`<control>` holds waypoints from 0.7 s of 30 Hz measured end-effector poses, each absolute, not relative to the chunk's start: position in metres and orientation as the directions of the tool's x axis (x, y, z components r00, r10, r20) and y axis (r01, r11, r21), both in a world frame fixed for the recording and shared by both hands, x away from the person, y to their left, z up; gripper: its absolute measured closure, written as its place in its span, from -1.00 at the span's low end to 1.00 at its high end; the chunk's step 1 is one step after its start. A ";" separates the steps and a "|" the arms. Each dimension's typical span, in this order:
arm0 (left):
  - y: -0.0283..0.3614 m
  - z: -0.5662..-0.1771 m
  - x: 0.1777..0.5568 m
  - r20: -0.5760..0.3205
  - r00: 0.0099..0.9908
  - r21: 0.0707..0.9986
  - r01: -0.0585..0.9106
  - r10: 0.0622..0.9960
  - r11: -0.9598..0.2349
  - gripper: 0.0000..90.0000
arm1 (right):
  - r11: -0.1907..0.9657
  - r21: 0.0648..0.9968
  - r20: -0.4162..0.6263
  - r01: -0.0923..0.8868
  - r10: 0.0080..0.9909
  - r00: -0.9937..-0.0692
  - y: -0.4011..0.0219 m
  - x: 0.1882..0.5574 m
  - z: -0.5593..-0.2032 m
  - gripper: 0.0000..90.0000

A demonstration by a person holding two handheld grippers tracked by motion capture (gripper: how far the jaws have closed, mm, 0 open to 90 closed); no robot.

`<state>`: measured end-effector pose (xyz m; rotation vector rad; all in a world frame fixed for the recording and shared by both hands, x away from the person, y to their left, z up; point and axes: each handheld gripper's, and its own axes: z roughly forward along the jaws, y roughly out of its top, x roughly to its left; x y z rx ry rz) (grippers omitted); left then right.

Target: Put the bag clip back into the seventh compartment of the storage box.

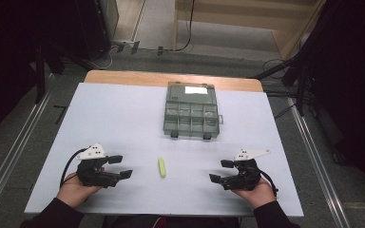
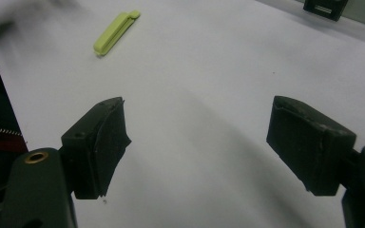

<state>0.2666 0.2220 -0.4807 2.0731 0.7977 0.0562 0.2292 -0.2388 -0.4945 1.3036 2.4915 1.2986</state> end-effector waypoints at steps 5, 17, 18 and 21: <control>0.222 -0.481 0.266 -0.245 0.793 0.756 0.517 0.558 -0.401 -0.41 | 0.295 0.686 0.328 0.666 0.692 -0.643 -0.239 0.230 -0.495 -0.51; 0.222 -0.480 0.266 -0.244 0.795 0.760 0.512 0.555 -0.400 -0.41 | 0.303 0.681 0.322 0.667 0.694 -0.644 -0.239 0.230 -0.496 -0.50; 0.222 -0.480 0.266 -0.244 0.795 0.760 0.512 0.555 -0.400 -0.41 | 0.303 0.681 0.322 0.667 0.694 -0.644 -0.239 0.230 -0.496 -0.50; 0.222 -0.480 0.266 -0.244 0.795 0.759 0.513 0.555 -0.401 -0.41 | 0.306 0.680 0.322 0.666 0.692 -0.646 -0.238 0.230 -0.496 -0.50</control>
